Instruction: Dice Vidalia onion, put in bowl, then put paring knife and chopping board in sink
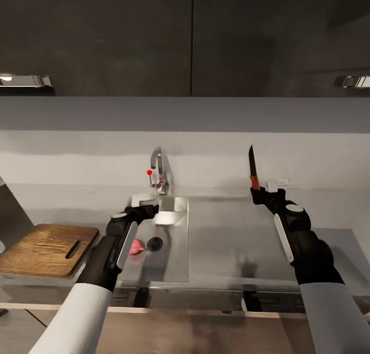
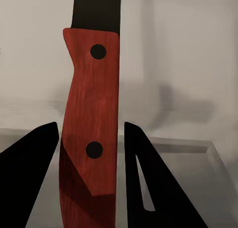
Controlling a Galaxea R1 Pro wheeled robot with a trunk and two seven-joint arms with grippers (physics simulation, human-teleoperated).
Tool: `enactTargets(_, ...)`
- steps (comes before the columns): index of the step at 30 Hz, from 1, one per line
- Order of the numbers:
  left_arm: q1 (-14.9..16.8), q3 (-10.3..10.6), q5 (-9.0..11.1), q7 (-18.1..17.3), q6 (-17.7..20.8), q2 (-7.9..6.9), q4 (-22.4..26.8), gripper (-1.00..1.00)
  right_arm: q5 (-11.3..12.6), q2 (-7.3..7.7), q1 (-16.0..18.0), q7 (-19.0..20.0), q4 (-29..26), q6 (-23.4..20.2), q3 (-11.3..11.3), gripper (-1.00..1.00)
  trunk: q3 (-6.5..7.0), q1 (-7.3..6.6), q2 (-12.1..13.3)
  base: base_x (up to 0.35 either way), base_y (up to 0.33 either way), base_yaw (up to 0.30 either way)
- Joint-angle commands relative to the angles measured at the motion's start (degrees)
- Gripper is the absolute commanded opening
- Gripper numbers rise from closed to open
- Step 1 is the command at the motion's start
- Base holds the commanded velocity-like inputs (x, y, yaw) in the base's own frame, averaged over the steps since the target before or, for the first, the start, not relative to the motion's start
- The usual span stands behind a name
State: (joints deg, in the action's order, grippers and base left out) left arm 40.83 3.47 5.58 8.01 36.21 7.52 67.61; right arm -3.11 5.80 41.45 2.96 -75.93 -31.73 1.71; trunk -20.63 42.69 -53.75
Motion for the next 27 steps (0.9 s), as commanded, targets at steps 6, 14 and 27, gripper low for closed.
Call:
enactTargets(6,0.04,0.13,0.57,0.48,0.18,-0.46,-3.07,1.0,-0.3,0.0,-3.13,2.13,-0.18,8.7,0.05,-1.0,-0.07,0.01,-0.06,0.001,0.0,0.0)
enactTargets(14,0.04,0.2,0.5,0.36,0.18,-0.57,-3.11,1.0,-0.32,0.0,-5.47,2.79,-0.95,14.03,0.04,-1.0,-0.07,0.01,-0.06,0.0,0.0,0.0)
enactTargets(27,0.04,0.22,0.49,0.34,0.18,-1.01,-2.92,1.0,-0.32,0.0,-11.94,2.88,-8.15,20.46,0.05,-1.0,-0.07,0.01,-0.06,0.0,0.0,0.0)
